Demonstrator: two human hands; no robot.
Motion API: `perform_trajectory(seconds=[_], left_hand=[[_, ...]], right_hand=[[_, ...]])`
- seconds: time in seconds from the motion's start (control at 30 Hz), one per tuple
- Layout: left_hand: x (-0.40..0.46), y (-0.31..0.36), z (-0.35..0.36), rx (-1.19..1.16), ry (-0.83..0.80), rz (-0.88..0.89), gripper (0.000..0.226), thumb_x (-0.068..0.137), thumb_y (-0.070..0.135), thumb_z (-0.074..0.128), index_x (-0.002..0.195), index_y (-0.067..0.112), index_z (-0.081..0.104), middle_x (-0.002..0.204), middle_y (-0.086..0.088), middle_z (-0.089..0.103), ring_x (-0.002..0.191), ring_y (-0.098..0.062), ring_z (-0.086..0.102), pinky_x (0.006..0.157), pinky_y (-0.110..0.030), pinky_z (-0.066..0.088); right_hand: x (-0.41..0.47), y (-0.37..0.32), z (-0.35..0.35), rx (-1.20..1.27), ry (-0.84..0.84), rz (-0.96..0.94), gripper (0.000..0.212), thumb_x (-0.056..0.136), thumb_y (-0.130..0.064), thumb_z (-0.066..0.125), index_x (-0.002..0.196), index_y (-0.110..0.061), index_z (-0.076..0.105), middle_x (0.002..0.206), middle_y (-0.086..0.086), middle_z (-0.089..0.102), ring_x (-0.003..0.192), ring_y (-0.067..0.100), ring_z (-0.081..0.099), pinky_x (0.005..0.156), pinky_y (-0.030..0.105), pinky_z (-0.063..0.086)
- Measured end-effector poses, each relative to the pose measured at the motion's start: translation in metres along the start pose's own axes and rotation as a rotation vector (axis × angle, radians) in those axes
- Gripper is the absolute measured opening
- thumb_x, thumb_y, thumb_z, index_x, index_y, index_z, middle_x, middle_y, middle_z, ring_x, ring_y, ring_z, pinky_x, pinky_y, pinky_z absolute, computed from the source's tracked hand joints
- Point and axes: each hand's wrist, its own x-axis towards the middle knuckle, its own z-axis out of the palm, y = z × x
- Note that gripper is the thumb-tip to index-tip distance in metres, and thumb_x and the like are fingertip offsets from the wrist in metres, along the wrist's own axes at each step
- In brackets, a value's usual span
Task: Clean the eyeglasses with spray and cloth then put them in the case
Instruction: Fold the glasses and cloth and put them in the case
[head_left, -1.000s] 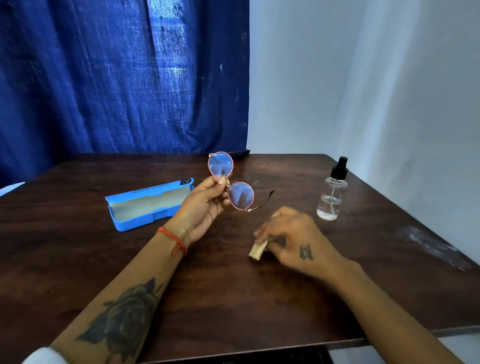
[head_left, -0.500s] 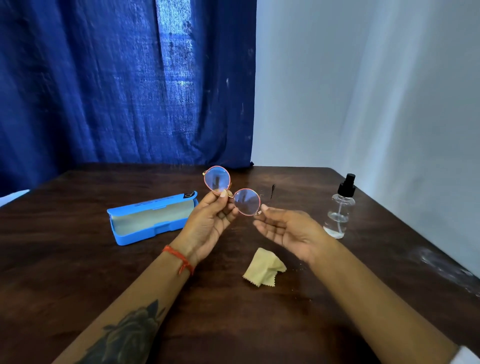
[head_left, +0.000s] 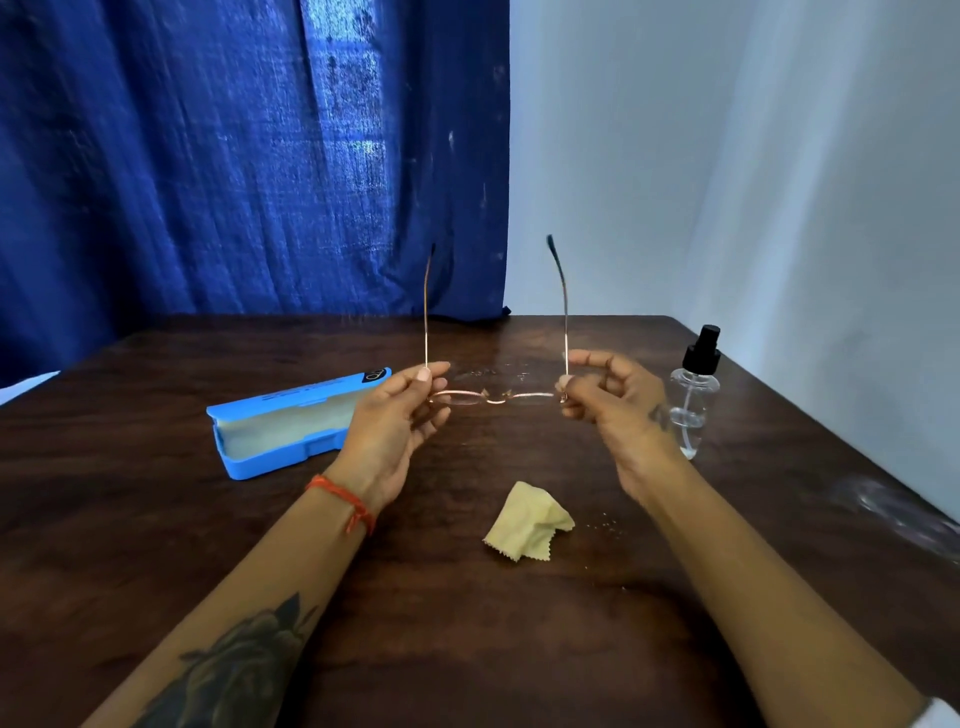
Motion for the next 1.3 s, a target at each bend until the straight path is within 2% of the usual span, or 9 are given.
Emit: perform_trajectory(seconds=[0.13, 0.23, 0.3, 0.5, 0.67, 0.77, 0.93, 1.07, 1.3], left_hand=[[0.0, 0.003, -0.006, 0.085, -0.007, 0.121, 0.019, 0.089, 0.016, 0.055, 0.084, 0.024, 0.071, 0.078, 0.005, 0.062, 0.075, -0.004, 0.058, 0.065, -0.013, 0.052], [0.0, 0.007, -0.008, 0.201, -0.068, 0.289, 0.021, 0.087, 0.012, 0.057, 0.094, 0.027, 0.069, 0.073, 0.004, 0.057, 0.069, -0.001, 0.055, 0.066, -0.012, 0.049], [0.0, 0.012, -0.011, 0.324, -0.124, 0.396, 0.026, 0.087, 0.01, 0.057, 0.102, 0.029, 0.066, 0.066, 0.012, 0.053, 0.067, 0.001, 0.053, 0.069, -0.012, 0.048], [-0.002, 0.01, -0.017, 1.081, -0.213, 0.735, 0.026, 0.083, 0.009, 0.064, 0.108, 0.017, 0.068, 0.074, 0.007, 0.048, 0.07, -0.006, 0.05, 0.068, -0.004, 0.035], [-0.008, 0.008, -0.017, 1.282, -0.201, 0.926, 0.018, 0.076, 0.0, 0.069, 0.093, 0.005, 0.073, 0.072, -0.01, 0.054, 0.07, -0.018, 0.049, 0.065, -0.019, 0.035], [-0.014, 0.008, -0.011, 1.357, -0.234, 0.977, 0.018, 0.072, -0.003, 0.069, 0.089, 0.003, 0.073, 0.07, -0.015, 0.055, 0.068, -0.024, 0.047, 0.064, -0.028, 0.036], [-0.019, 0.011, -0.009, 1.377, -0.187, 1.03, 0.018, 0.073, -0.006, 0.067, 0.088, 0.001, 0.072, 0.07, -0.016, 0.054, 0.067, -0.03, 0.05, 0.061, -0.028, 0.036], [-0.02, 0.009, -0.008, 1.386, -0.234, 1.001, 0.02, 0.074, -0.005, 0.067, 0.092, 0.003, 0.071, 0.077, -0.015, 0.059, 0.073, -0.029, 0.054, 0.063, -0.028, 0.038], [-0.019, -0.006, -0.003, 1.323, -0.337, 0.904, 0.028, 0.075, 0.002, 0.067, 0.101, 0.013, 0.07, 0.089, -0.005, 0.068, 0.084, -0.022, 0.054, 0.076, -0.019, 0.035]], right_hand=[[0.0, 0.0, -0.006, -0.387, -0.11, -0.345, 0.026, 0.083, -0.007, 0.064, 0.095, -0.03, 0.067, 0.078, -0.006, 0.068, 0.073, 0.012, 0.065, 0.07, 0.022, 0.053], [0.0, 0.004, -0.007, -0.606, -0.173, -0.545, 0.026, 0.083, -0.001, 0.061, 0.093, -0.022, 0.072, 0.083, -0.01, 0.065, 0.075, 0.009, 0.061, 0.065, 0.006, 0.041], [0.002, 0.007, -0.009, -0.657, -0.193, -0.583, 0.025, 0.083, 0.003, 0.06, 0.093, -0.017, 0.072, 0.085, -0.005, 0.067, 0.076, 0.012, 0.06, 0.066, 0.01, 0.04], [0.008, 0.008, -0.018, -0.626, -0.234, -0.474, 0.022, 0.086, -0.005, 0.06, 0.095, -0.021, 0.072, 0.086, -0.003, 0.068, 0.075, 0.01, 0.058, 0.063, 0.007, 0.038], [0.011, -0.002, -0.024, -0.147, -0.396, -0.006, 0.034, 0.093, -0.039, 0.043, 0.107, -0.02, 0.067, 0.079, -0.005, 0.07, 0.061, -0.002, 0.056, 0.054, 0.015, 0.045], [0.008, -0.002, -0.023, -0.347, -0.466, -0.029, 0.04, 0.079, -0.056, 0.047, 0.104, -0.032, 0.067, 0.095, -0.014, 0.07, 0.074, -0.003, 0.057, 0.062, 0.013, 0.042], [0.005, 0.007, -0.017, -0.685, -0.514, -0.229, 0.017, 0.086, -0.024, 0.064, 0.101, -0.025, 0.071, 0.087, -0.014, 0.066, 0.076, 0.0, 0.055, 0.063, 0.013, 0.037], [0.005, 0.006, -0.017, -0.702, -0.4, -0.313, 0.015, 0.079, -0.018, 0.071, 0.09, -0.028, 0.074, 0.072, -0.018, 0.065, 0.061, -0.003, 0.048, 0.057, 0.012, 0.035], [0.0, 0.008, -0.018, -0.991, -0.096, -0.704, 0.012, 0.077, -0.011, 0.072, 0.086, -0.018, 0.076, 0.074, 0.001, 0.072, 0.074, 0.017, 0.053, 0.059, 0.024, 0.037]])
